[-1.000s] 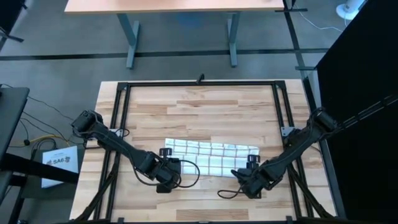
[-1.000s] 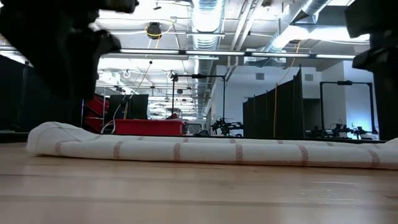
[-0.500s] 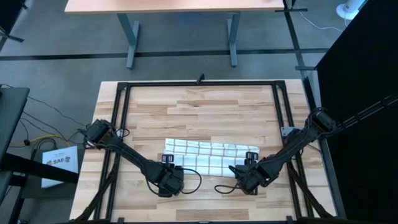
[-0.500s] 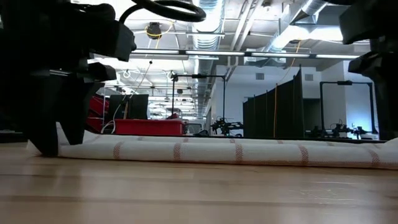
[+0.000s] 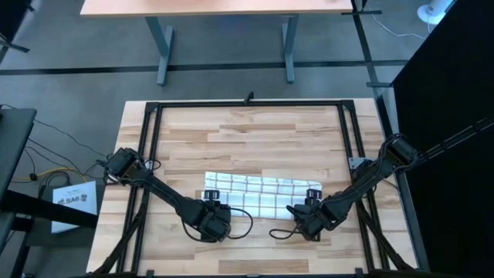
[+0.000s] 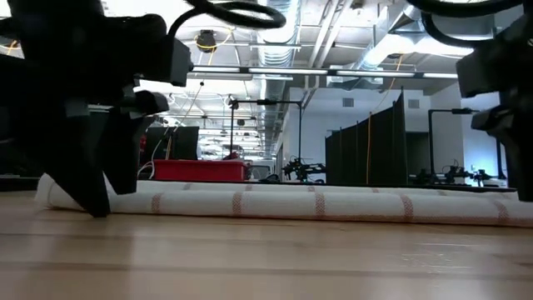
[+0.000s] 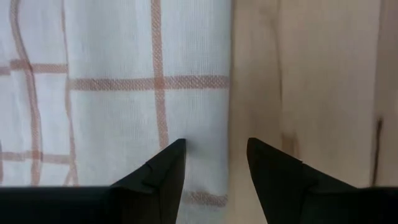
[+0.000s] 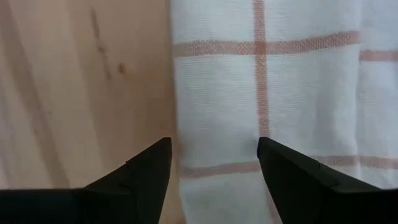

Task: Roll towel
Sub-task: Roll the towel

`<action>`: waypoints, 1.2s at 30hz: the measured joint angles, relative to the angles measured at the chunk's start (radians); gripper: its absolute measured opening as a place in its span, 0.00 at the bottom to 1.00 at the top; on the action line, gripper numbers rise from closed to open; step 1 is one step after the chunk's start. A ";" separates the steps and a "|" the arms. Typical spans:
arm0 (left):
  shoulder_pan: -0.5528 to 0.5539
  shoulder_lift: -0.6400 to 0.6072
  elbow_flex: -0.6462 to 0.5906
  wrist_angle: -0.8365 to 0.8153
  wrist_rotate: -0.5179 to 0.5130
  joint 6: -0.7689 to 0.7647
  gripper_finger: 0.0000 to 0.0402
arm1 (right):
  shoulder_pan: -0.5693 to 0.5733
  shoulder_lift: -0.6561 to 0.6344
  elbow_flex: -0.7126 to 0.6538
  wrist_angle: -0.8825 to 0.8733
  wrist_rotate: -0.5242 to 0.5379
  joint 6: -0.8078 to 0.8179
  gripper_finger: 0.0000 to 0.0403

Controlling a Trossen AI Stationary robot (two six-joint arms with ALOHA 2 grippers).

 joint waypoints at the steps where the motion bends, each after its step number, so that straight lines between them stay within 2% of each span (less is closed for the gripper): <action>1: 0.001 0.000 -0.013 0.018 0.000 0.002 0.39 | 0.000 0.000 -0.011 0.022 0.000 0.000 0.56; 10: 0.005 -0.006 -0.065 0.073 -0.006 -0.025 0.39 | -0.007 -0.005 -0.082 0.110 -0.005 -0.002 0.56; 13: 0.005 -0.006 -0.066 0.079 -0.016 -0.018 0.37 | -0.013 -0.005 -0.093 0.111 -0.016 -0.015 0.52; 16: 0.005 -0.005 -0.067 0.084 -0.016 -0.018 0.26 | -0.015 -0.005 -0.094 0.105 -0.017 -0.043 0.39; 19: 0.006 -0.002 -0.068 0.080 -0.030 -0.020 0.07 | -0.024 -0.005 -0.095 0.102 -0.029 -0.050 0.17; 21: 0.006 -0.002 -0.068 0.078 -0.035 -0.041 0.03 | -0.029 -0.005 -0.096 0.112 -0.039 -0.049 0.05; 28: -0.041 -0.003 -0.066 0.072 -0.008 -0.159 0.01 | 0.033 -0.005 -0.090 0.187 -0.113 0.060 0.04; 33: -0.087 -0.001 -0.013 0.066 0.137 -0.208 0.01 | 0.100 -0.004 -0.061 0.253 -0.154 0.130 0.04; 36: -0.095 -0.025 0.026 0.037 0.160 -0.214 0.00 | 0.123 -0.016 -0.026 0.242 -0.172 0.163 0.04</action>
